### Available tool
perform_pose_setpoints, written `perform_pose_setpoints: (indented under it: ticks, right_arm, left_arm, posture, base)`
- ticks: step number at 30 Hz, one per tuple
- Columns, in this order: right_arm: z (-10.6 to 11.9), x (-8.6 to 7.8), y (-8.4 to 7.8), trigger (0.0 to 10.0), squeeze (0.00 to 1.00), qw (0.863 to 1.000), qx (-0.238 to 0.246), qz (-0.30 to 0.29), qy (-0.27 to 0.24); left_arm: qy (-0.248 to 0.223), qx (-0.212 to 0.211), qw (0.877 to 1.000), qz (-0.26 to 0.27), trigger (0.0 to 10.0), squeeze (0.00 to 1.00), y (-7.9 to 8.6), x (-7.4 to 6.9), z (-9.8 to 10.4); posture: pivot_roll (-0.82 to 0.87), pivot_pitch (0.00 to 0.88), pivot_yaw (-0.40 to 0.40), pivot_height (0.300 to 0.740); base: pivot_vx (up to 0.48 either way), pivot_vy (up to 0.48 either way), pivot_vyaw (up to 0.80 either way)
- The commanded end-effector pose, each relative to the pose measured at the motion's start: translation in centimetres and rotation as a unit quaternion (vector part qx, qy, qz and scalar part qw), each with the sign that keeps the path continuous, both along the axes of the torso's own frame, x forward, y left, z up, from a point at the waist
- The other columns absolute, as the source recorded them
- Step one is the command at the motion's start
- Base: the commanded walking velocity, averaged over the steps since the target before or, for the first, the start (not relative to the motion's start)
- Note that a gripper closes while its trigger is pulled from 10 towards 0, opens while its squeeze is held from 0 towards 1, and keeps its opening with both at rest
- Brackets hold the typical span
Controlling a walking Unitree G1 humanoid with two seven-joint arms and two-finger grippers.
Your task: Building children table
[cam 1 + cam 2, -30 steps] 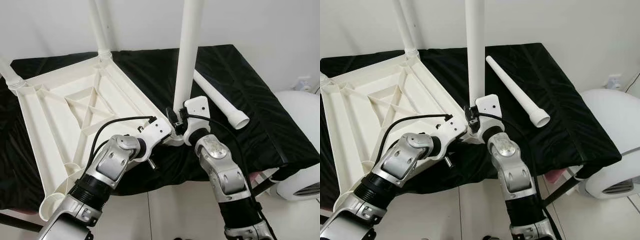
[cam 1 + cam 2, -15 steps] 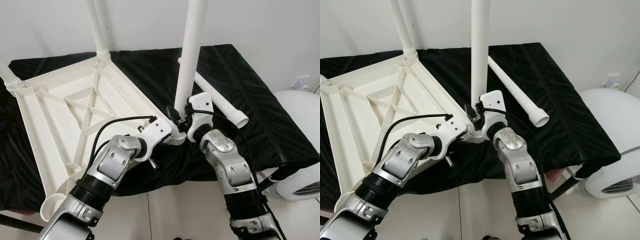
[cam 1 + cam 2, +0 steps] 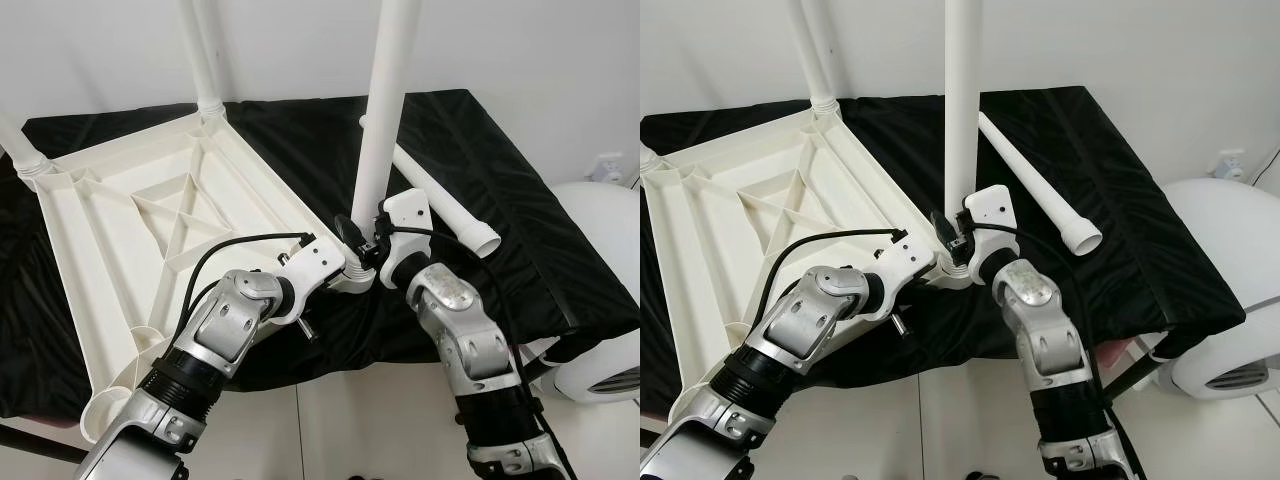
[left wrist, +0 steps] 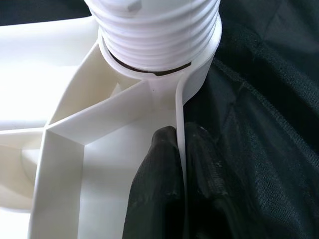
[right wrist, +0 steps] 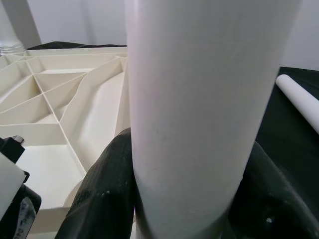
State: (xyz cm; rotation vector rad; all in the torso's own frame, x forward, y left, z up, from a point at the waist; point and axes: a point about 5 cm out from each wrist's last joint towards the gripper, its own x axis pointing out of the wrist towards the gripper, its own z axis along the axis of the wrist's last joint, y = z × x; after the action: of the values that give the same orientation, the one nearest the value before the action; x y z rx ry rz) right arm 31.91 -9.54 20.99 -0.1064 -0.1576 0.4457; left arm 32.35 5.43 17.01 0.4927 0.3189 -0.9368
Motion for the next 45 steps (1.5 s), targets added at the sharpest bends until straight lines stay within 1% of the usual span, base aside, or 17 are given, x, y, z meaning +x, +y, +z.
perform_pose_setpoints:
  ticks: [1,2,3,10,12,13,15,18,26,27,31,33,34,37,39,41,45]
  right_arm:
    - [-2.7,-0.1,-0.2,10.0,0.00,0.998,-0.017,-0.024,0.055]
    - [-2.7,-0.2,0.0,10.0,0.00,0.998,-0.016,-0.025,0.054]
    - [-2.9,-0.3,0.2,10.0,0.00,0.997,-0.003,-0.042,0.060]
    - [-2.8,-0.4,0.3,10.0,0.00,0.994,0.018,-0.087,0.058]
    - [-2.8,-0.4,0.3,10.0,0.00,0.991,0.031,-0.118,0.059]
    - [-2.8,-0.4,0.3,10.0,0.00,0.991,0.031,-0.118,0.059]
    - [-2.8,-0.4,0.5,10.0,0.00,0.985,0.042,-0.160,0.053]
    - [-2.7,-0.5,0.9,10.0,0.00,0.982,0.045,-0.179,0.044]
    - [-2.8,-0.4,1.8,10.0,0.00,0.981,0.043,-0.188,0.038]
    - [-3.0,-0.5,2.4,10.0,0.00,0.982,0.038,-0.183,0.039]
    - [-3.4,-0.7,2.8,10.0,0.00,0.984,0.037,-0.165,0.050]
    - [-3.4,-0.7,2.7,10.0,0.00,0.986,0.038,-0.156,0.053]
    - [-3.4,-0.7,2.5,10.0,0.00,0.987,0.044,-0.139,0.067]
    - [-3.4,-0.7,2.4,10.0,0.00,0.987,0.047,-0.135,0.072]
    - [-3.0,-0.6,2.1,10.0,0.00,0.988,0.043,-0.130,0.072]
    - [-2.1,-0.5,1.4,10.0,0.00,0.989,0.032,-0.127,0.063]
    - [-1.4,-0.6,1.3,10.0,0.00,0.993,0.018,-0.098,0.066]
  left_arm:
    - [-0.054,-0.020,0.998,-0.006,10.0,0.00,-0.7,0.1,2.4]
    - [-0.054,-0.020,0.998,-0.006,10.0,0.00,-0.8,0.1,2.5]
    - [-0.055,-0.021,0.998,-0.006,10.0,0.00,-0.8,0.1,2.5]
    - [-0.054,-0.022,0.998,-0.007,10.0,0.00,-0.9,0.0,2.5]
    - [-0.054,-0.022,0.998,-0.008,10.0,0.00,-0.9,0.0,2.5]
    - [-0.054,-0.022,0.998,-0.008,10.0,0.00,-0.9,0.0,2.5]
    - [-0.055,-0.021,0.998,-0.009,10.0,0.00,-0.9,0.0,2.5]
    - [-0.055,-0.022,0.998,-0.008,10.0,0.00,-0.9,0.0,2.5]
    - [-0.055,-0.022,0.998,-0.006,10.0,0.00,-0.9,0.0,2.6]
    - [-0.056,-0.022,0.998,-0.005,10.0,0.00,-0.8,0.1,2.6]
    - [-0.058,-0.022,0.998,-0.003,10.0,0.00,-0.8,0.1,2.7]
    - [-0.058,-0.023,0.998,-0.003,10.0,0.00,-0.7,0.2,2.8]
    - [-0.058,-0.022,0.998,-0.002,10.0,0.00,-0.7,0.2,2.8]
    - [-0.058,-0.022,0.998,-0.002,10.0,0.00,-0.6,0.2,2.8]
    - [-0.058,-0.022,0.998,-0.002,10.0,0.00,-0.7,0.2,2.8]
    - [-0.058,-0.022,0.998,-0.003,10.0,0.00,-0.7,0.2,2.8]
    - [-0.059,-0.022,0.998,-0.003,10.0,0.00,-0.7,0.2,2.8]
  posture:
    - [-0.07,0.148,0.039,0.740]
    - [-0.07,0.148,0.039,0.740]
    - [-0.08,0.147,0.040,0.740]
    - [-0.08,0.147,0.042,0.740]
    - [-0.08,0.146,0.043,0.740]
    - [-0.08,0.146,0.043,0.740]
    - [-0.07,0.147,0.042,0.740]
    - [-0.07,0.147,0.042,0.740]
    - [-0.07,0.148,0.039,0.740]
    - [-0.07,0.148,0.038,0.740]
    - [-0.06,0.148,0.037,0.740]
    - [-0.07,0.150,0.039,0.740]
    - [-0.07,0.151,0.041,0.740]
    - [-0.07,0.151,0.041,0.740]
    - [-0.07,0.152,0.041,0.740]
    - [-0.07,0.153,0.040,0.740]
    - [-0.08,0.151,0.039,0.740]
  base:
    - [0.000,0.000,0.00]
    - [0.000,0.000,0.00]
    - [0.000,0.000,0.00]
    - [0.000,0.000,0.00]
    - [0.000,0.000,0.00]
    - [0.000,0.000,0.00]
    - [0.000,0.000,0.00]
    - [0.000,0.000,0.00]
    - [0.000,0.000,0.00]
    - [0.000,0.000,0.00]
    - [0.000,0.000,0.00]
    - [0.000,0.000,0.00]
    - [0.000,0.000,0.00]
    - [0.000,0.000,0.00]
    - [0.000,0.000,0.00]
    - [0.000,0.000,0.00]
    - [0.000,0.000,0.00]
